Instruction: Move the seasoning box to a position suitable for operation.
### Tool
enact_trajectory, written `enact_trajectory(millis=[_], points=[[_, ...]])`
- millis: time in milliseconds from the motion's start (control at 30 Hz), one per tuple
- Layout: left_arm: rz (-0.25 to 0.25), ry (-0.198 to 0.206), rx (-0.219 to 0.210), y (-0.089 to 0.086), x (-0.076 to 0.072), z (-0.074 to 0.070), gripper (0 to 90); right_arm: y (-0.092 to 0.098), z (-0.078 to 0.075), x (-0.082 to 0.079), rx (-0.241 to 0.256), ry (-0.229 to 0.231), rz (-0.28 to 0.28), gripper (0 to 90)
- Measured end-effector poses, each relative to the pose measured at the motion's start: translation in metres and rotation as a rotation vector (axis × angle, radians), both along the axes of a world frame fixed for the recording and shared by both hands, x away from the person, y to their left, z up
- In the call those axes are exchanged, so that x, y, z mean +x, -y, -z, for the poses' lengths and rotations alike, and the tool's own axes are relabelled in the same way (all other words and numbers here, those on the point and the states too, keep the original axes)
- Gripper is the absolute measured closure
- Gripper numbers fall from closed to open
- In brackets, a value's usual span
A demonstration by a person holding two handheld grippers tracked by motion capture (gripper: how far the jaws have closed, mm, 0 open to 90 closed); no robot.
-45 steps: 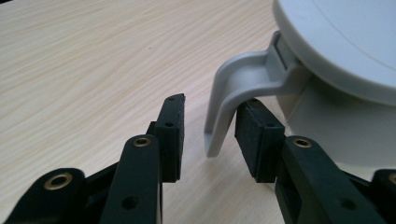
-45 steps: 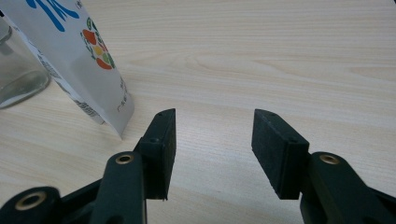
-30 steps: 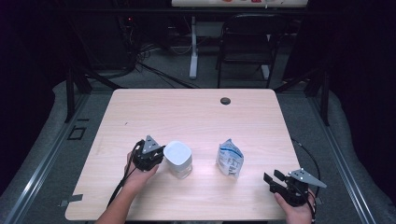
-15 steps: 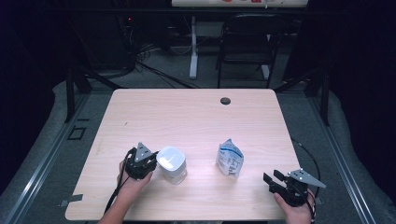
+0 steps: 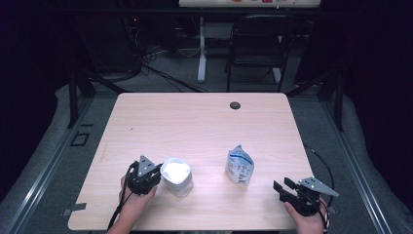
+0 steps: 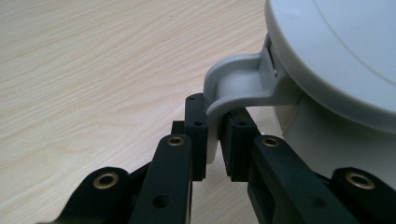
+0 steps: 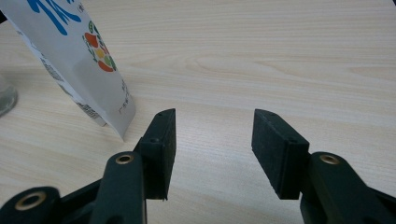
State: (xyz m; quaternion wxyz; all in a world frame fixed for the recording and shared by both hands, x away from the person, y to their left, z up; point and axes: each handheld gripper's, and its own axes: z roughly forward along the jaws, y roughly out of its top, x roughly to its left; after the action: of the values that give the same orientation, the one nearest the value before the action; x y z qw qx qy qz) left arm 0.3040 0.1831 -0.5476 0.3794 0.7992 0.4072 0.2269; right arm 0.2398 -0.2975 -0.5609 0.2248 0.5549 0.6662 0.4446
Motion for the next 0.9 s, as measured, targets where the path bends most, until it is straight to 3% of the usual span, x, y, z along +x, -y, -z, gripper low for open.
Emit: enact_trajectory(millis=[400,900], points=[[-0.034,-0.002,-0.003,0.0,-0.014,0.0,82.3,-0.002,0.0,0.0,-0.004,-0.001,-0.004,50.1],[-0.027,-0.001,-0.011,0.001,-0.022,0.001,82.3,-0.003,0.0,0.0,-0.006,0.0,-0.01,50.1]])
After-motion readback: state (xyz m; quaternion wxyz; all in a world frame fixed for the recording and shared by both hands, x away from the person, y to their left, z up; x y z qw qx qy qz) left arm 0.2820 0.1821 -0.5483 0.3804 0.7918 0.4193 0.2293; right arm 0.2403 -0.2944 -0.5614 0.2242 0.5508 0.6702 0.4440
